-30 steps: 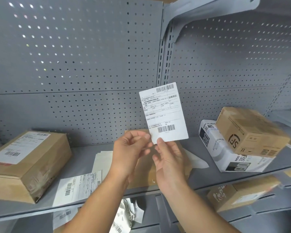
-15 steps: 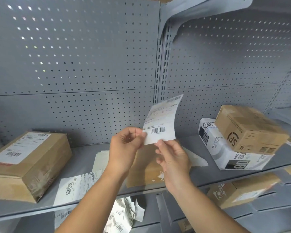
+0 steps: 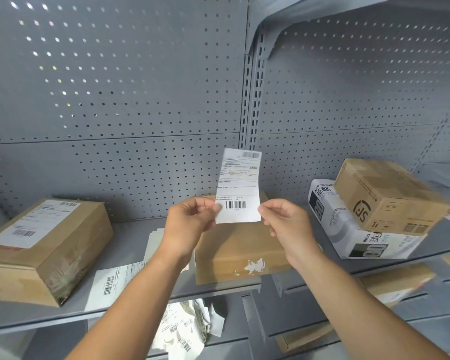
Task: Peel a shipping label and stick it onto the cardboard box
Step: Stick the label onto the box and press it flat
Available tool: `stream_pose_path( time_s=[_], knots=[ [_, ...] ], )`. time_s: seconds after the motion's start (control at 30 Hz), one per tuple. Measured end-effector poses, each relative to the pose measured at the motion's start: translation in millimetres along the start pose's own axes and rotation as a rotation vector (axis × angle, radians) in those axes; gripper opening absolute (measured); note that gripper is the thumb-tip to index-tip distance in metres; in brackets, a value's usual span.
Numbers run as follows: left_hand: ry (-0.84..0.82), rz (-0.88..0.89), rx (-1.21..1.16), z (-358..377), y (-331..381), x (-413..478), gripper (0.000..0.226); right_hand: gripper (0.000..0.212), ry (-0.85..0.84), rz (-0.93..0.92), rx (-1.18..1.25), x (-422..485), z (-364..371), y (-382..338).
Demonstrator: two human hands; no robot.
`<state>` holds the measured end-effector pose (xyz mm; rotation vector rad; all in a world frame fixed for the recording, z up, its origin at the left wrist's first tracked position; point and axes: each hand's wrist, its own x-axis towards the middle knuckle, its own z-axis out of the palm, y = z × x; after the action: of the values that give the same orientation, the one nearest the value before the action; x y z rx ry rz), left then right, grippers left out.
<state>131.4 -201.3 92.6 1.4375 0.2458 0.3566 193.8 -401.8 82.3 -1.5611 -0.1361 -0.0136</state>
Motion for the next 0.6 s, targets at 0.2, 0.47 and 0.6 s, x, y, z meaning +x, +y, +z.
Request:
stream_pose_path(
  time_s=[0.2, 0.47, 0.6],
  knots=[
    [0.024, -0.068, 0.017, -0.3, -22.8, 7.3, 0.006, 0.015, -0.005, 0.083, -0.124, 7.9, -1.6, 16.3],
    [0.013, -0.137, -0.041, -0.1, -36.5, 16.0, 0.007, 0.005, -0.066, 0.092, -0.166, 18.6, -2.3, 23.2],
    [0.051, -0.122, 0.051, 0.2, -44.7, 22.0, 0.008, 0.007, -0.057, 0.044, -0.234, 26.1, -3.2, 28.7]
  ],
)
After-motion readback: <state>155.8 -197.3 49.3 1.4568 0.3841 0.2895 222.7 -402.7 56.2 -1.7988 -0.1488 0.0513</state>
